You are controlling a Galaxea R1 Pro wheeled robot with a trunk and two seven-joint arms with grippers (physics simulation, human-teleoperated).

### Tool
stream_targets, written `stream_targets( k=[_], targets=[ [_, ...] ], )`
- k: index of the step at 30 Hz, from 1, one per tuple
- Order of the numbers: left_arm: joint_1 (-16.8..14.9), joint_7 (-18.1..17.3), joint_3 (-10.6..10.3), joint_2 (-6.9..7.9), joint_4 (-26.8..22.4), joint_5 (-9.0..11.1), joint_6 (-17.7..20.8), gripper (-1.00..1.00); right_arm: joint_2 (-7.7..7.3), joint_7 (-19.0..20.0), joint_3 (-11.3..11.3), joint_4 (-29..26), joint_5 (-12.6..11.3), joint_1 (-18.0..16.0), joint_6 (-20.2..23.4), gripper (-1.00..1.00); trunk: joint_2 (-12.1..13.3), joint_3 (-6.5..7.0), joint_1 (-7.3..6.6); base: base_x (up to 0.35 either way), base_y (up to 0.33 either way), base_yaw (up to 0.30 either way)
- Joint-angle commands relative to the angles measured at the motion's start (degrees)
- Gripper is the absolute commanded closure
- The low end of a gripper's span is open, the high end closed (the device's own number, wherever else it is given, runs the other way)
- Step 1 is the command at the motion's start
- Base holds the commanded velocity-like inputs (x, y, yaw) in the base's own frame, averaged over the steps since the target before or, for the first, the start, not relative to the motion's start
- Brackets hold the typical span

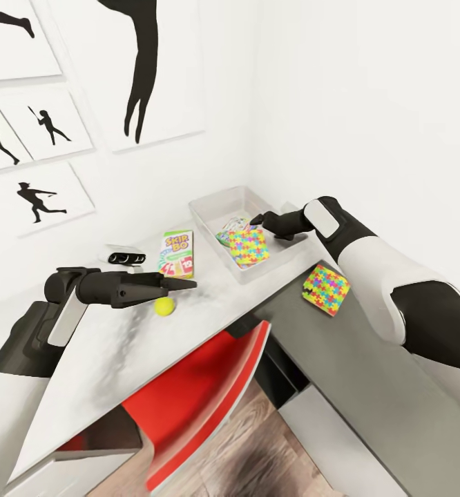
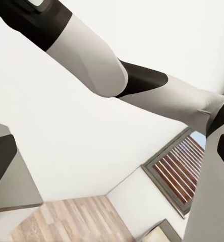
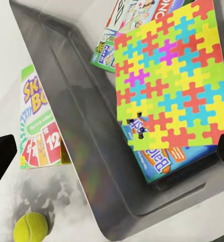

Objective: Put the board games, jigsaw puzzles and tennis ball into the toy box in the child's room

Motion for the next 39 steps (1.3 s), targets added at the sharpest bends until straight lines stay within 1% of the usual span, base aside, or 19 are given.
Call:
stream_targets(
  k=[1, 9, 18, 34, 39],
  targets=[
    [-0.06, -0.17, -0.11, 0.04, 0.01, 0.11, 0.61, -1.00, -0.02, 0.08, 0.29, -0.02, -0.01, -0.06, 0.12, -1.00, -0.11, -0.10, 0.03, -0.035, 0.147, 0.000],
    [-0.06, -0.17, -0.11, 0.00, 0.01, 0.11, 0.53, -1.00, -0.02, 0.06, 0.29, -0.36, 0.04, -0.06, -0.06, -1.00, -0.11, -0.10, 0.03, -0.014, 0.058, 0.000],
    [-0.08, -0.18, -0.11, -0.01, 0.01, 0.10, 0.52, -1.00, -0.02, 0.02, 0.29, -0.51, 0.05, -0.06, -0.24, -1.00, -0.11, -0.10, 0.03, -0.090, 0.094, 0.000],
    [-0.08, -0.13, -0.15, -0.01, 0.01, 0.06, 0.52, -1.00, 0.25, -0.01, 0.29, -0.52, 0.30, -0.06, 0.03, -1.00, -0.11, -0.10, 0.03, -0.167, 0.093, 0.000],
    [-0.08, -0.12, -0.12, -0.01, 0.01, 0.10, 0.52, -1.00, 0.42, 0.05, 0.29, -0.56, 0.26, -0.06, 0.06, -1.00, -0.11, -0.10, 0.03, -0.078, 0.078, 0.000]
  ],
)
